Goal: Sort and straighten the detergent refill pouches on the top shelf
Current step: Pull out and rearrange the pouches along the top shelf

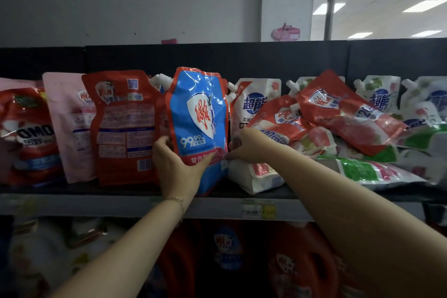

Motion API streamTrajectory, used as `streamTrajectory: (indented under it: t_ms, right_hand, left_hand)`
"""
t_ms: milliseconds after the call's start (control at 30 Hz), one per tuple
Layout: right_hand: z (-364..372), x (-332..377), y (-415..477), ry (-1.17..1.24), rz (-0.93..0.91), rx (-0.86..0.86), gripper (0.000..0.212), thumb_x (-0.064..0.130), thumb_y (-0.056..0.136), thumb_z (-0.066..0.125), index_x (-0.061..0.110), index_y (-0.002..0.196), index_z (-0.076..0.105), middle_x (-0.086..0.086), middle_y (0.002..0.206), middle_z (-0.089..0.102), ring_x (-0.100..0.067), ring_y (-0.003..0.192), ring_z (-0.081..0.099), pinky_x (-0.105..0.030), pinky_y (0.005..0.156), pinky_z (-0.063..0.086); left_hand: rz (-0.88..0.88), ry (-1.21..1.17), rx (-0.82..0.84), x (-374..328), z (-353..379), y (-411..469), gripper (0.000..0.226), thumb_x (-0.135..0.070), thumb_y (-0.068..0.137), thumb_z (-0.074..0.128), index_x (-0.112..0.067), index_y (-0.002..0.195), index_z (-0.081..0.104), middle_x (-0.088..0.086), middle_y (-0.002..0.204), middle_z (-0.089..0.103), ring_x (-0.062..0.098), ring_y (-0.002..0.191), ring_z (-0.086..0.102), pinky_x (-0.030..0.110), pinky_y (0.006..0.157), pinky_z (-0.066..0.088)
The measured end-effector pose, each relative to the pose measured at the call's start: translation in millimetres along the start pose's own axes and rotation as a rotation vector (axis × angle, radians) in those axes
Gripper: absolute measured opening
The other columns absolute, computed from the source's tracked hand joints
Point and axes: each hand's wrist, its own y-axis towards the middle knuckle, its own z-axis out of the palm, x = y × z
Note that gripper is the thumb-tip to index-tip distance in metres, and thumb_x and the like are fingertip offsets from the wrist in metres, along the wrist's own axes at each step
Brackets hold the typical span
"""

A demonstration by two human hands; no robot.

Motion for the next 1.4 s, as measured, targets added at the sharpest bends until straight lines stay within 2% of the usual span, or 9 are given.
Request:
streamTrajectory:
  t_ms: [233,400,500,567,667,900,1133,1267,1400]
  right_hand:
    - [9,-14,-30,-0.038,-0.092,-0.101,0.025,0.044,0.085,0.066,0.022,0.087,0.053,0.005,0.093,0.053,-0.014,0.084,0.054,-0.024,0.064,0.040]
    - [7,-23,-48,0.011,-0.192,-0.210,0.022,0.036,0.088,0.064,0.017,0.078,0.057,0.002,0.086,0.053,-0.017,0.079,0.052,-0.032,0.068,0.043]
    - [2,-33,-57,0.039,-0.146,-0.346,0.029,0.023,0.091,0.056,0.019,0.063,0.050,0.000,0.071,0.056,-0.020,0.066,0.053,-0.038,0.064,0.048]
    - [-4,-43,-63,-0.009,-0.057,-0.419,0.036,0.020,0.092,0.051,0.020,0.057,0.040,0.001,0.062,0.049,-0.021,0.059,0.048,-0.033,0.053,0.041]
    - [-12,-62,-71,-0.109,0.106,-0.428,0.031,0.022,0.091,0.050,0.014,0.061,0.048,-0.001,0.061,0.051,-0.023,0.058,0.049,-0.026,0.046,0.028]
    - [-27,-90,-90,-0.237,0.275,-0.358,0.019,0.024,0.093,0.048,0.014,0.078,0.056,-0.004,0.081,0.055,-0.024,0.070,0.054,-0.029,0.061,0.040]
    - [-21,-102,-95,-0.145,0.228,-0.452,0.024,0.018,0.093,0.046,0.015,0.069,0.046,0.002,0.070,0.046,-0.021,0.064,0.049,-0.028,0.056,0.035]
    - [-18,-110,-103,-0.012,0.134,-0.628,0.037,0.013,0.093,0.049,0.019,0.058,0.038,0.006,0.056,0.041,-0.013,0.051,0.039,-0.026,0.046,0.024]
    - [-20,-118,-106,0.152,0.133,-0.726,0.036,0.015,0.095,0.049,0.012,0.059,0.042,-0.001,0.056,0.048,-0.016,0.050,0.042,-0.029,0.049,0.031]
  left_hand:
    - [0.358,0.068,-0.080,-16,-11,-1,0.046,-0.009,0.072,0.079,-0.003,0.104,0.047,0.004,0.099,0.043,0.017,0.089,0.043,0.035,0.077,0.045]
    - [0.645,0.129,0.356,-27,5,-13,0.020,-0.011,0.079,0.065,-0.010,0.095,0.052,0.001,0.093,0.048,0.016,0.089,0.043,0.028,0.080,0.039]
    - [0.627,0.198,0.610,-40,21,-25,0.020,-0.025,0.083,0.062,-0.010,0.095,0.058,0.003,0.097,0.054,0.018,0.092,0.048,0.035,0.082,0.044]
    - [0.613,0.307,0.656,-52,33,-33,0.033,-0.040,0.085,0.054,-0.011,0.102,0.059,0.003,0.104,0.056,0.021,0.099,0.050,0.037,0.086,0.044]
    - [0.670,0.532,0.664,-74,54,-43,0.044,-0.048,0.089,0.048,-0.017,0.119,0.055,0.000,0.123,0.052,0.021,0.117,0.044,0.037,0.097,0.037]
    - [0.651,0.899,0.834,-111,125,-63,0.046,-0.029,0.096,0.047,-0.020,0.141,0.038,0.004,0.138,0.045,0.027,0.130,0.038,0.043,0.102,0.030]
    - [0.747,0.845,0.778,-113,137,-59,0.035,-0.008,0.099,0.032,-0.010,0.130,0.048,0.010,0.116,0.063,0.034,0.108,0.060,0.040,0.088,0.044]
    - [0.619,0.691,0.785,-108,139,-38,0.027,-0.013,0.100,0.038,-0.011,0.116,0.059,0.014,0.107,0.065,0.037,0.102,0.063,0.042,0.080,0.049]
    - [0.523,0.548,0.730,-104,138,-16,0.029,-0.019,0.100,0.040,-0.009,0.106,0.066,0.014,0.102,0.066,0.035,0.096,0.064,0.041,0.079,0.051]
